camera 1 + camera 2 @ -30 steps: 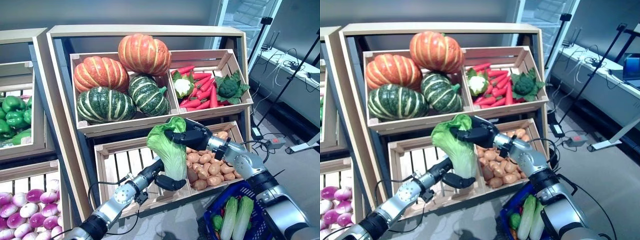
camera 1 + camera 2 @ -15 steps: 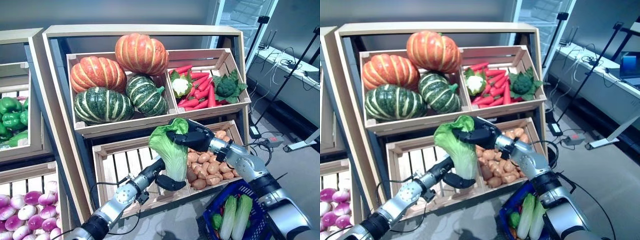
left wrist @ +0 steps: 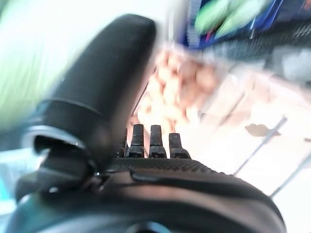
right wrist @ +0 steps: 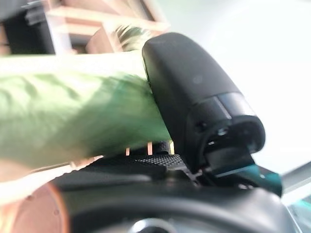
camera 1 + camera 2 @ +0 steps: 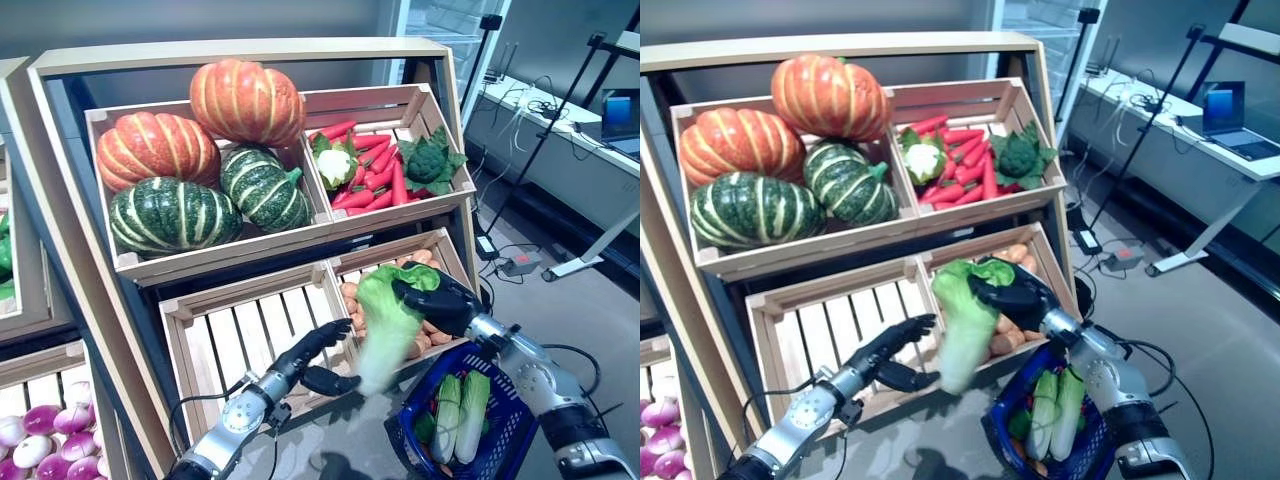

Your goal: Put vegetables into the basket

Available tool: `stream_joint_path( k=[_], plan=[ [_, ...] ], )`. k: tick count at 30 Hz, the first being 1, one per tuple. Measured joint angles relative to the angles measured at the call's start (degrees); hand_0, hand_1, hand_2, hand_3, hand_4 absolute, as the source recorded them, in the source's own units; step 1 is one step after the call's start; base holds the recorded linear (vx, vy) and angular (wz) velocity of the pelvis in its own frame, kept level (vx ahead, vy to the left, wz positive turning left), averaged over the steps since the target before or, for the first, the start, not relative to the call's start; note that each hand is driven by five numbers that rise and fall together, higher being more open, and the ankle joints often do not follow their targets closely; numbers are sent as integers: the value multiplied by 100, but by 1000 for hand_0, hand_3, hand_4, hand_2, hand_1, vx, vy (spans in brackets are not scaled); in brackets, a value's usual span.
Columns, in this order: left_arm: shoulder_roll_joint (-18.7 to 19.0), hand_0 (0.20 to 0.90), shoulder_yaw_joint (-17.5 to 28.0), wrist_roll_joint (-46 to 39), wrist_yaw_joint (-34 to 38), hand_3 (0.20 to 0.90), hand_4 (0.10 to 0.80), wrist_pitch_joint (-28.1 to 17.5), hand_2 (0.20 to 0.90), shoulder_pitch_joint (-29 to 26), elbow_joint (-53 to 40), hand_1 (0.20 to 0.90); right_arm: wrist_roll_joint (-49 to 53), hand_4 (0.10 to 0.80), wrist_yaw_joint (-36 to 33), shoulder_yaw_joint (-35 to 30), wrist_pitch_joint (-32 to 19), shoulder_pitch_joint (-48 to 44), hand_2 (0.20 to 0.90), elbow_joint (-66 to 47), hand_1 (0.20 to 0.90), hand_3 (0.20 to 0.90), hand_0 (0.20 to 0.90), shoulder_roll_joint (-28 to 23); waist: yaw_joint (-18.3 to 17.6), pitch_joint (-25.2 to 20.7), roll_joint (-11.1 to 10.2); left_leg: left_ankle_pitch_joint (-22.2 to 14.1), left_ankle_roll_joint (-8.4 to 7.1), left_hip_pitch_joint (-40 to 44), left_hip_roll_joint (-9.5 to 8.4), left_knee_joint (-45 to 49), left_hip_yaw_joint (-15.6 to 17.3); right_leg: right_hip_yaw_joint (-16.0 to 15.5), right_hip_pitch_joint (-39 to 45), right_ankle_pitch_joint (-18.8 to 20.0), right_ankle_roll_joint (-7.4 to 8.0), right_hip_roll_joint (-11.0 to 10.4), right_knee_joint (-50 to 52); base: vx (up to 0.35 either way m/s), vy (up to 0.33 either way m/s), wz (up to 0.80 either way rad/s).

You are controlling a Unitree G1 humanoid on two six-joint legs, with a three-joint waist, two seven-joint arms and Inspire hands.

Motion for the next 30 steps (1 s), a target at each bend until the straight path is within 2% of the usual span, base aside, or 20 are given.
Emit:
stream_joint_path(
  k=[3, 5, 9, 12, 19, 20, 23, 25, 27, 30],
  plan=[
    [42, 900, 981, -487, 273, 900, 800, 90, 900, 56, 303, 900, -96, 400, -134, -382, -123, 618, 300, 36, 300, 300, 300, -136, -39, 19, 31, -1, 0, -12, 6, 0, 78, 81, -51, 25, -10, 15, -9, 11, -24, -14],
    [66, 900, 1290, -664, 370, 900, 800, 89, 900, 94, 511, 900, -97, 400, -358, -540, -335, 820, 300, 108, 300, 300, 300, -142, -123, 47, 75, 0, 0, -34, 4, 0, 97, 127, -77, 53, -1, 11, -11, 14, -22, -10],
    [-13, 900, 1203, -756, 355, 900, 800, 90, 900, 198, 557, 900, -91, 400, -663, -726, -724, 891, 300, 276, 300, 300, 300, -98, -175, 62, 95, -6, 13, -37, 1, 0, 118, 160, -104, 77, 18, -10, -14, 25, -30, -4],
    [-183, 900, 1022, -812, 273, 900, 800, 92, 900, 309, 553, 900, -73, 400, -1142, -1066, -1047, 900, 300, 357, 300, 300, 300, 134, -180, 63, 98, -6, 13, -29, 5, -1, 142, 179, -115, 83, 16, -7, -15, 33, -30, -4],
    [-193, 900, 740, -874, 198, 900, 800, 105, 900, 356, 544, 900, -72, 400, -2170, -1325, -1846, 664, 300, 1450, 300, 300, 300, 175, -141, 164, 184, -8, 15, -168, 1, 85, 162, 172, -281, 76, 7, -8, 96, -103, -49, -2],
    [-165, 900, 678, -911, 206, 900, 800, 103, 900, 277, 525, 900, -74, 400, -2368, -1303, -2010, 545, 300, 1615, 300, 300, 300, 173, -142, 256, 228, -27, 36, -383, 12, 267, 156, 136, -494, 46, -10, -17, 298, -371, -108, 1],
    [54, 900, 497, -928, 215, 900, 800, 92, 900, -400, 364, 900, -86, 400, -2965, -1284, -2291, -151, 300, 2033, 300, 300, 300, 118, -79, 967, 294, -220, 83, -1391, 108, 1358, 137, -83, -1431, -194, -117, -80, 1342, -276, -105, 8],
    [186, 900, 296, -928, 295, 900, 800, 82, 900, -884, 273, 900, -103, 400, -3426, -1276, -2368, -547, 300, 2205, 300, 300, 300, 103, -49, 1415, 375, -531, 88, -1978, 203, 2213, 92, -191, -2018, -576, -181, -145, 2338, -209, -58, 24],
    [305, 900, 203, -929, 418, 900, 800, -46, 900, -1105, 58, 900, -198, 400, -3716, -1264, -2371, -880, 300, 2310, 300, 300, 300, 43, 29, 1727, 334, -816, 80, -2519, 189, 2975, 79, -207, -2718, -1070, -307, -392, 3485, -194, -27, 17],
    [347, 900, 100, -926, 779, 900, 800, -372, 900, -1232, -201, 900, -328, 400, -4086, -1257, -2374, -1512, 300, 2649, 300, 300, 300, -308, 115, 2181, 492, -1196, 115, -3439, 176, 4234, -67, -154, -3627, -1592, -393, -651, 4886, -121, -12, 18]
  ],
)
